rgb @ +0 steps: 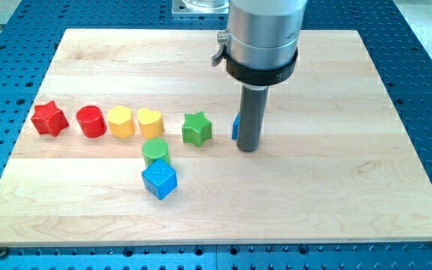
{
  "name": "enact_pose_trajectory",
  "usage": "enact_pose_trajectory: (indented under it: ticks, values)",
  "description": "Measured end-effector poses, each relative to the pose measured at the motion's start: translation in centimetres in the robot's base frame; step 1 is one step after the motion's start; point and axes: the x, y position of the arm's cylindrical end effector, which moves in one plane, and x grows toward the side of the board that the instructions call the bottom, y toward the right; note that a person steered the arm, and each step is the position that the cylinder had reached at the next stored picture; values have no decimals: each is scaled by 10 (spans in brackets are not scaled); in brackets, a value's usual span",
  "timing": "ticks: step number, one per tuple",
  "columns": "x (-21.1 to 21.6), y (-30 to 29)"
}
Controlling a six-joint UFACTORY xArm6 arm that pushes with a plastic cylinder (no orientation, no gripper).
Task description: Place the cube to the right of the triangle
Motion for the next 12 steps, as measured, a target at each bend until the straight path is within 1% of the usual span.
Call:
enact_pose_trajectory:
  ticks: [1, 2, 3, 4, 5, 6, 8, 9, 10, 12]
  values:
    - [15, 1]
    - [102, -68]
    - [143, -160]
    - [117, -197]
    - [83, -154]
    - [66, -97]
    - [52, 26]
    - [52, 19]
    - [47, -12]
    - [14, 97]
